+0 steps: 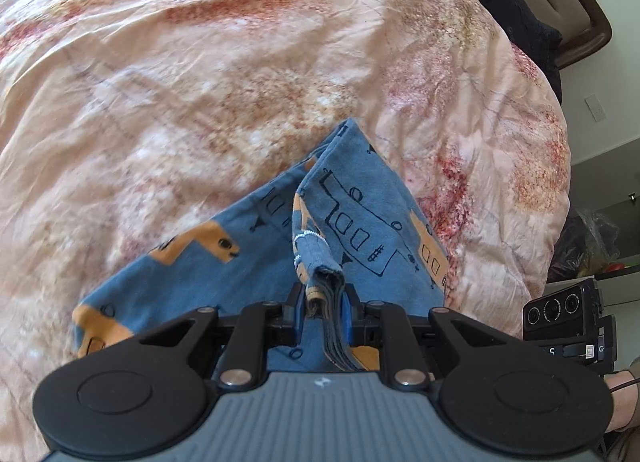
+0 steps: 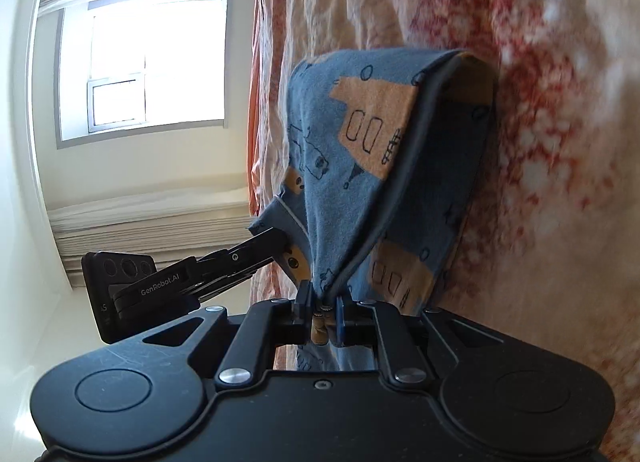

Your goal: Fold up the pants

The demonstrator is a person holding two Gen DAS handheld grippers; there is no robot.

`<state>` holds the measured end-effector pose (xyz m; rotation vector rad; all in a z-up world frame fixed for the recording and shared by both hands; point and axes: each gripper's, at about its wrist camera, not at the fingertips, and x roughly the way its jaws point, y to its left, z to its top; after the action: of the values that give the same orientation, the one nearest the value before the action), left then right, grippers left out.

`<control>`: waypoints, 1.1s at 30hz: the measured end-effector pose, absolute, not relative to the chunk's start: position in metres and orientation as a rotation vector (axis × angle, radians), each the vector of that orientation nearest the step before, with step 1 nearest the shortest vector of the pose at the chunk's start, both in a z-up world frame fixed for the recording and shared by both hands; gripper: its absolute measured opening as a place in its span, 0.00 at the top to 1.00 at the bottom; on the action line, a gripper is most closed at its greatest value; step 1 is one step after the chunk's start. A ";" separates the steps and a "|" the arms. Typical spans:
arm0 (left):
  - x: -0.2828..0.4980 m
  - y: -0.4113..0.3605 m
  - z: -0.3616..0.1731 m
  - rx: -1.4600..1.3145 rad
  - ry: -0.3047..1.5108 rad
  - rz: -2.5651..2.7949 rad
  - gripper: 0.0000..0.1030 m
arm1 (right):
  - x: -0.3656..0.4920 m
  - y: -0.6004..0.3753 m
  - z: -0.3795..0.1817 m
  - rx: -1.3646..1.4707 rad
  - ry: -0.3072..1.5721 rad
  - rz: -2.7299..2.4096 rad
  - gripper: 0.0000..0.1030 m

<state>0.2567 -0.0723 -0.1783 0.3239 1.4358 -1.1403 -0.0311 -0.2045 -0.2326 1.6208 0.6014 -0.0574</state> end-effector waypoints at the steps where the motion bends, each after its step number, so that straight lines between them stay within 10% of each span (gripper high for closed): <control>1: 0.258 -0.066 -0.179 0.322 1.438 -1.127 0.81 | -0.030 -0.199 -0.233 1.622 0.611 -0.051 0.88; 12: 0.257 -0.026 -0.217 0.328 1.452 -0.906 0.72 | -0.005 -0.161 -0.248 1.550 0.770 -0.074 0.72; 18: 0.224 -0.013 -0.197 0.321 1.332 -0.822 0.48 | 0.000 -0.202 -0.204 1.336 0.837 0.112 0.19; 28: 0.132 -0.036 -0.190 0.367 1.155 -0.958 0.44 | 0.059 -0.295 -0.148 0.097 0.804 0.314 0.15; 33: 0.115 -0.048 -0.213 0.396 1.175 -0.868 0.40 | 0.132 -0.292 -0.168 -0.065 0.780 0.377 0.15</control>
<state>0.1149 -0.0476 -0.2131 0.3955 1.1754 -0.8675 0.1320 -0.2916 -0.1678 -0.0649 0.7802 0.3772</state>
